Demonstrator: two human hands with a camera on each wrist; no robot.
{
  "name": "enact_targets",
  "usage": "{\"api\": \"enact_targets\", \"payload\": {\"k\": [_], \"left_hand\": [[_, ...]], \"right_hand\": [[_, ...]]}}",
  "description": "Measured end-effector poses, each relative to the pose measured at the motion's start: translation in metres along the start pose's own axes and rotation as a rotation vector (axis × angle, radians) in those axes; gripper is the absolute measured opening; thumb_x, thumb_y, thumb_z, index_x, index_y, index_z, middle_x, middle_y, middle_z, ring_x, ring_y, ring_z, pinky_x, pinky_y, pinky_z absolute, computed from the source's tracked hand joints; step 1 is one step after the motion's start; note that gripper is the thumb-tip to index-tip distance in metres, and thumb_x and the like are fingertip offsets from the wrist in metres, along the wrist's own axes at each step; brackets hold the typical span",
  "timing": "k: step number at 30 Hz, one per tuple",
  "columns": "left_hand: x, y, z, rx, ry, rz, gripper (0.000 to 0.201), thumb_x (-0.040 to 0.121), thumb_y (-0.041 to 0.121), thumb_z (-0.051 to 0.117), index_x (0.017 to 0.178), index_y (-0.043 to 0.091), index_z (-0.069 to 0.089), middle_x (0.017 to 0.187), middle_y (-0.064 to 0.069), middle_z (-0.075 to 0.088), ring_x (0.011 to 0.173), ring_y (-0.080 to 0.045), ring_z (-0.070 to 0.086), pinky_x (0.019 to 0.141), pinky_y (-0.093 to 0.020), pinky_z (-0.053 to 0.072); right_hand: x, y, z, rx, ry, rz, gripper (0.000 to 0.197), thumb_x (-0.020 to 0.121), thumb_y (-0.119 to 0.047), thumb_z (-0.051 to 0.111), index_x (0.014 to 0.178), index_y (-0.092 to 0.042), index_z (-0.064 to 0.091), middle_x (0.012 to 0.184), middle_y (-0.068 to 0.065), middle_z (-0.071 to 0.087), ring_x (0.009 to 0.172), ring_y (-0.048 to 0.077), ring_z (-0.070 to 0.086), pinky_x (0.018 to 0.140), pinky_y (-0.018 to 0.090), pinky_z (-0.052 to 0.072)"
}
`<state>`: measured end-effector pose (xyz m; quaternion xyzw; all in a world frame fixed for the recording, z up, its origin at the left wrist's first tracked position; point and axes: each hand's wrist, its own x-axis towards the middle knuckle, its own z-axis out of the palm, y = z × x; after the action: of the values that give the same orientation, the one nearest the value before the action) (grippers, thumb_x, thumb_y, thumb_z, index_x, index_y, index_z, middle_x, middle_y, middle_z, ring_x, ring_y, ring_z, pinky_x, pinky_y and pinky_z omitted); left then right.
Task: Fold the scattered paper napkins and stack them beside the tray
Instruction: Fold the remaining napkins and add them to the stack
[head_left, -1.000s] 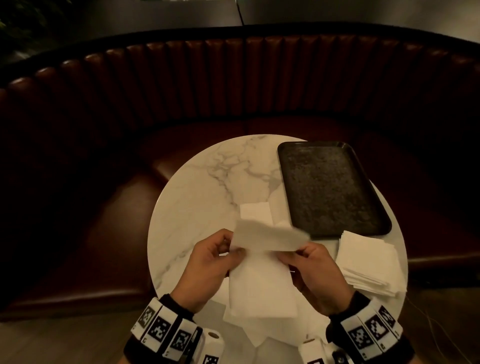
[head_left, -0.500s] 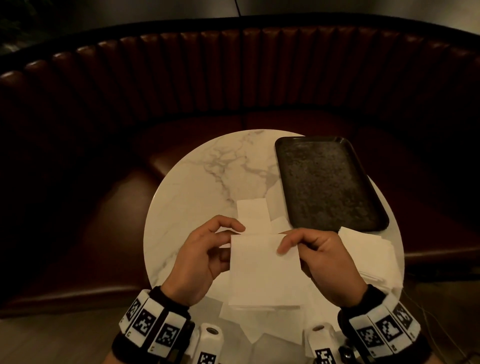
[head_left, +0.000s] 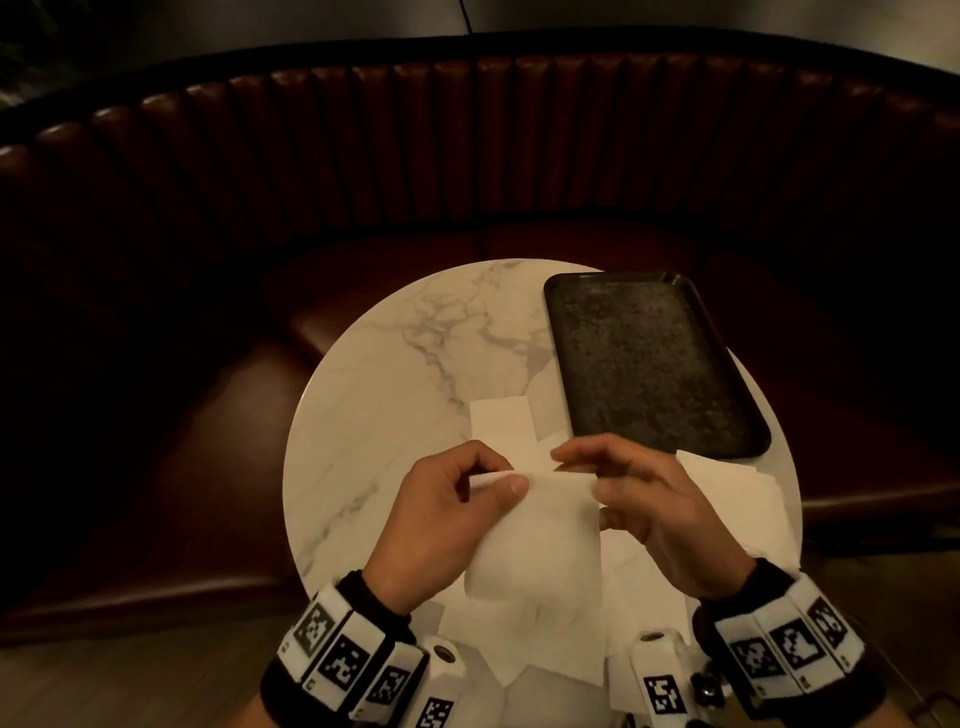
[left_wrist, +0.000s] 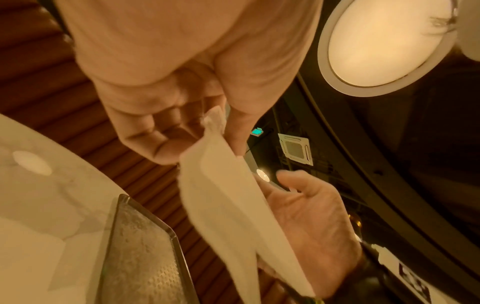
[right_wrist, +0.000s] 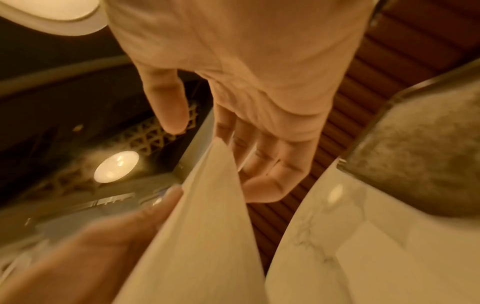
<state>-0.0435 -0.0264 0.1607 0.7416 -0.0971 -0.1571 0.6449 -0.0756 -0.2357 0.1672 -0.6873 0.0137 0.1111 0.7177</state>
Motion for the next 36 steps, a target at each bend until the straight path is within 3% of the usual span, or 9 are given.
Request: {"api": "enact_targets", "payload": {"k": [1, 4, 9, 15, 19, 23, 29, 33, 36], "left_hand": [[-0.001, 0.001, 0.0, 0.033, -0.015, 0.017, 0.014, 0.085, 0.031, 0.072, 0.081, 0.018, 0.069, 0.083, -0.003, 0.072, 0.08, -0.026, 0.068, 0.075, -0.05, 0.056], [-0.001, 0.002, -0.001, 0.097, -0.033, 0.039, 0.012, 0.088, 0.03, 0.071, 0.085, 0.019, 0.071, 0.084, -0.003, 0.073, 0.081, -0.028, 0.069, 0.075, -0.056, 0.055], [-0.004, 0.0, -0.01, 0.037, -0.011, 0.018, 0.018, 0.088, 0.031, 0.064, 0.083, 0.017, 0.074, 0.079, -0.011, 0.072, 0.075, -0.025, 0.068, 0.071, -0.045, 0.055], [-0.003, -0.01, -0.015, -0.013, 0.068, -0.027, 0.03, 0.083, 0.047, 0.067, 0.081, 0.017, 0.074, 0.084, -0.031, 0.061, 0.073, -0.025, 0.055, 0.071, -0.042, 0.047], [0.0, -0.016, -0.003, -0.062, 0.114, -0.03, 0.033, 0.092, 0.032, 0.058, 0.078, 0.003, 0.064, 0.071, -0.011, 0.057, 0.067, -0.015, 0.049, 0.065, -0.034, 0.04], [0.005, -0.035, 0.02, 0.024, 0.139, -0.034, 0.03, 0.097, 0.027, 0.058, 0.076, 0.006, 0.062, 0.068, -0.004, 0.056, 0.065, -0.012, 0.048, 0.063, -0.033, 0.039], [0.03, -0.068, 0.042, 0.054, 0.059, -0.398, 0.037, 0.098, 0.045, 0.044, 0.095, 0.015, 0.066, 0.084, -0.008, 0.073, 0.071, -0.02, 0.065, 0.064, -0.03, 0.047], [0.068, -0.124, 0.027, 0.43, 0.195, -0.571, 0.047, 0.092, 0.061, 0.046, 0.088, 0.016, 0.062, 0.099, -0.006, 0.066, 0.101, -0.029, 0.061, 0.09, -0.039, 0.047], [0.103, -0.15, 0.021, 0.779, 0.172, -0.752, 0.066, 0.086, 0.071, 0.044, 0.121, 0.016, 0.056, 0.13, -0.011, 0.05, 0.122, -0.035, 0.045, 0.105, -0.048, 0.036]], "right_hand": [[0.001, -0.003, 0.006, -0.14, 0.028, -0.012, 0.016, 0.083, -0.024, 0.066, 0.096, -0.019, 0.073, 0.096, 0.003, 0.073, 0.089, 0.013, 0.068, 0.072, 0.029, 0.053], [0.007, -0.006, 0.021, -0.282, 0.078, -0.007, 0.031, 0.068, -0.047, 0.074, 0.08, -0.019, 0.077, 0.082, -0.003, 0.076, 0.08, 0.011, 0.071, 0.073, 0.029, 0.057], [0.007, 0.001, 0.028, -0.213, 0.129, 0.016, 0.008, 0.082, -0.022, 0.072, 0.08, -0.018, 0.078, 0.081, -0.004, 0.076, 0.078, 0.007, 0.07, 0.07, 0.02, 0.055], [0.0, 0.008, 0.022, 0.004, 0.269, 0.078, 0.018, 0.086, -0.009, 0.065, 0.077, -0.016, 0.078, 0.079, 0.01, 0.075, 0.067, 0.027, 0.066, 0.063, 0.039, 0.058], [-0.002, 0.019, 0.023, 0.09, 0.33, 0.13, 0.017, 0.087, -0.007, 0.065, 0.076, -0.013, 0.078, 0.076, 0.009, 0.074, 0.064, 0.023, 0.065, 0.057, 0.036, 0.055], [-0.012, 0.035, 0.016, 0.103, 0.359, 0.168, 0.006, 0.085, -0.009, 0.069, 0.085, -0.011, 0.074, 0.069, 0.009, 0.066, 0.062, 0.017, 0.062, 0.054, 0.031, 0.052], [-0.019, 0.067, -0.065, -0.129, 0.537, 0.228, 0.005, 0.086, -0.007, 0.068, 0.082, -0.008, 0.071, 0.069, 0.006, 0.067, 0.062, 0.014, 0.059, 0.052, 0.024, 0.048], [-0.014, 0.092, -0.154, -0.468, 0.702, 0.307, 0.007, 0.086, -0.015, 0.068, 0.08, -0.019, 0.067, 0.08, 0.005, 0.07, 0.074, 0.021, 0.065, 0.067, 0.038, 0.056], [-0.002, 0.119, -0.188, -0.756, 0.694, 0.437, 0.01, 0.087, -0.017, 0.067, 0.08, -0.021, 0.06, 0.085, 0.009, 0.068, 0.075, 0.025, 0.059, 0.077, 0.037, 0.05]]}}
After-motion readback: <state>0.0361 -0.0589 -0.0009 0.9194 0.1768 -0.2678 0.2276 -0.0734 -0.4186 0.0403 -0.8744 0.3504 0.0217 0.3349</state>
